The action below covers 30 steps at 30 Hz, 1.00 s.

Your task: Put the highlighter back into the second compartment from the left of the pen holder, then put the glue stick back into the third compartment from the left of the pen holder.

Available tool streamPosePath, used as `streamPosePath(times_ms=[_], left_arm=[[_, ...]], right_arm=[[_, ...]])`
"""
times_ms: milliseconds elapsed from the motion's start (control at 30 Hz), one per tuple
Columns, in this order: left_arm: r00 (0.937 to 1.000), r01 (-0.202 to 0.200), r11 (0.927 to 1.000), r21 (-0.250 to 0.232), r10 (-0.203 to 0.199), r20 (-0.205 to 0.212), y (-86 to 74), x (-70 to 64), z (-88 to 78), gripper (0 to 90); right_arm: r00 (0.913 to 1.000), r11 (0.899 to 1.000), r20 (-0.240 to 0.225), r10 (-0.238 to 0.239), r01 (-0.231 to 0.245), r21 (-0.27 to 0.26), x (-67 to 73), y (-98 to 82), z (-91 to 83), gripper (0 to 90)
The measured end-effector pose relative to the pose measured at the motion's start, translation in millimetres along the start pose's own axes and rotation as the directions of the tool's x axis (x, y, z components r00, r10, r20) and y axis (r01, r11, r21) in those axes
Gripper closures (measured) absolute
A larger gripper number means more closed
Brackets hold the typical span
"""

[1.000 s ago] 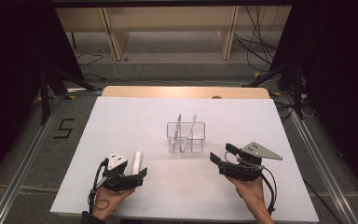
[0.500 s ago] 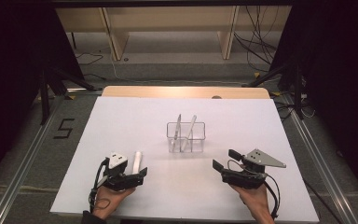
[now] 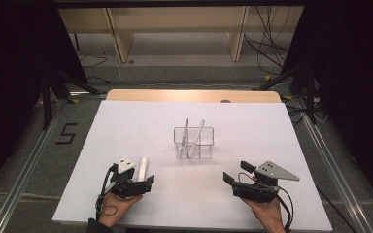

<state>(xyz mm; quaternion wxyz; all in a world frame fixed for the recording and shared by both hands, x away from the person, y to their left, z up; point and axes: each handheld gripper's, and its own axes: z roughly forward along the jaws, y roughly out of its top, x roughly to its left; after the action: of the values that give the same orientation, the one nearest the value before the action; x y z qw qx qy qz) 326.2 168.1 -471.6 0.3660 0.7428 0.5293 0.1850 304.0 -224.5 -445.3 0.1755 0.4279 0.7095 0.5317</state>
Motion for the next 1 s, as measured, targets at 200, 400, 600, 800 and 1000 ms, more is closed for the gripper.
streamPosePath(times_ms=[200,400,600,800,1000], left_arm=[[0.9999,0.006,0.9999,0.012,-0.006,-0.010,0.3,1.0,1.4,20.3],[1.0000,0.001,0.9997,0.025,-0.001,-0.006,0.6,2.0,2.8,22.4],[0.9999,0.002,0.9991,0.042,-0.002,-0.010,-0.1,2.6,5.2,25.1],[0.9999,0.000,0.9975,0.071,0.001,-0.017,0.1,4.3,9.9,32.2],[0.9994,0.000,0.9970,0.078,0.002,-0.034,0.0,3.7,13.2,36.9]], right_arm=[[1.0000,1.000,0.003,-0.003,0.003,0.003,1.3,-3.0,-3.4,20.4],[1.0000,1.000,0.008,0.003,-0.003,0.004,1.8,-6.2,-7.0,20.4],[1.0000,1.000,0.009,0.001,-0.001,0.009,3.8,-9.6,-11.4,19.6],[1.0000,1.000,0.004,0.003,-0.003,0.013,5.4,-11.9,-12.5,19.1],[1.0000,1.000,0.002,0.008,-0.008,0.011,5.1,-13.2,-14.7,19.1]])
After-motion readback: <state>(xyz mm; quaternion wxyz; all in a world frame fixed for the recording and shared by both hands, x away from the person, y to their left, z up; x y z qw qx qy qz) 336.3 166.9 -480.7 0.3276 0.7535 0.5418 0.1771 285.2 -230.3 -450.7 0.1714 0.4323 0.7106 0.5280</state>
